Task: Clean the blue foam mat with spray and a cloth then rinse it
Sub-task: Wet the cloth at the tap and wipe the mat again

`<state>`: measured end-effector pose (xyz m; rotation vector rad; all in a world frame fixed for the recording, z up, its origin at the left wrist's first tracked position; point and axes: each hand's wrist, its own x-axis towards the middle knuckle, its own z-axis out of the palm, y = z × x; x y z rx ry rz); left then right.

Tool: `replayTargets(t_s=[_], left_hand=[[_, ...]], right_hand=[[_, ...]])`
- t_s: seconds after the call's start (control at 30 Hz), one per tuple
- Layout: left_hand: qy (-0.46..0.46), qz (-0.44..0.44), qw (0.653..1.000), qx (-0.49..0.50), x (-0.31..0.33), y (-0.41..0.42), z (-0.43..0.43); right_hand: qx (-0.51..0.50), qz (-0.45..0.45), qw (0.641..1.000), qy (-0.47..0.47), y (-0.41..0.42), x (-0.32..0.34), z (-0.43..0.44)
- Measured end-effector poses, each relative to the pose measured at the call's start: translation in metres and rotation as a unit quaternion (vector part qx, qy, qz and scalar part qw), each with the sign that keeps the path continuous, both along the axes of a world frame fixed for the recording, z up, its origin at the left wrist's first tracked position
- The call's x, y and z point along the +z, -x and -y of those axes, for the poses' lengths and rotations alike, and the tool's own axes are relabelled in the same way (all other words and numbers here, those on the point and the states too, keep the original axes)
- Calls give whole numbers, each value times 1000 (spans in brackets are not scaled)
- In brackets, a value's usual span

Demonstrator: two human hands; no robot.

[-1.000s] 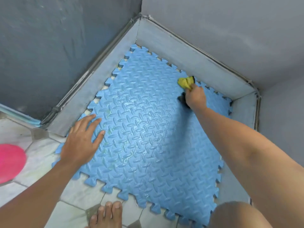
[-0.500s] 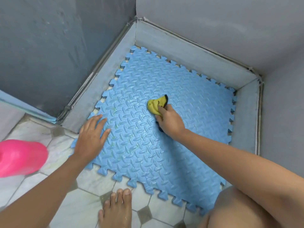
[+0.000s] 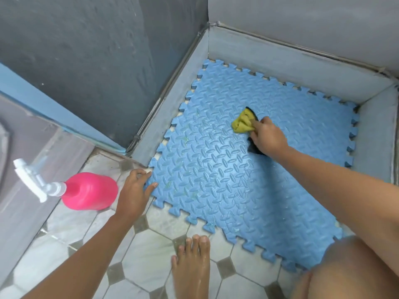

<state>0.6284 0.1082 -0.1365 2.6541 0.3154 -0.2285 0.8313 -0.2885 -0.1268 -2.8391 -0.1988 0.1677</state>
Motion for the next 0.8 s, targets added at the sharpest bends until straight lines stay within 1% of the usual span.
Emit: replayTargets(t_s=[0.07,0.1,0.2,0.27,0.33,0.4,0.5,0.6,0.67,0.7,0.73,0.8], left_hand=[[3,2,1000,6,2,0,1],[7,6,1000,12,4,1,3],[31,13,999,29,10,4,8],[40,10,999,30,11,6,8],[45,0,999,30,12,6,6],[50,-7,998,27,11,4,-1],[84,-4,996,35,12,-2,-14],[141,-44,987,66,28,-7,-17],[170,-68,980,79,37,-10,-16],[189,-80,974,94,44,-12,-15],[226,-102,963,106,50,-11,-14],[324,-177,924,103,68,-11,-7]], right_hand=[[-105,-10,994,-7,-22,-2,2],[-130,-15,991,-14,-30,-4,-7],[-138,-6,990,-33,-37,-9,-58],[-87,2,995,-39,-27,-12,-100],[1,8,999,-33,-2,-10,-141],[94,9,995,-27,33,-6,-172],[225,-11,974,-36,90,0,-193],[314,-32,947,-56,134,-2,-192],[326,-76,938,-91,152,-5,-187],[306,-115,936,-129,156,-5,-186],[274,-157,933,-175,158,-4,-187],[200,-223,915,-270,155,2,-190]])
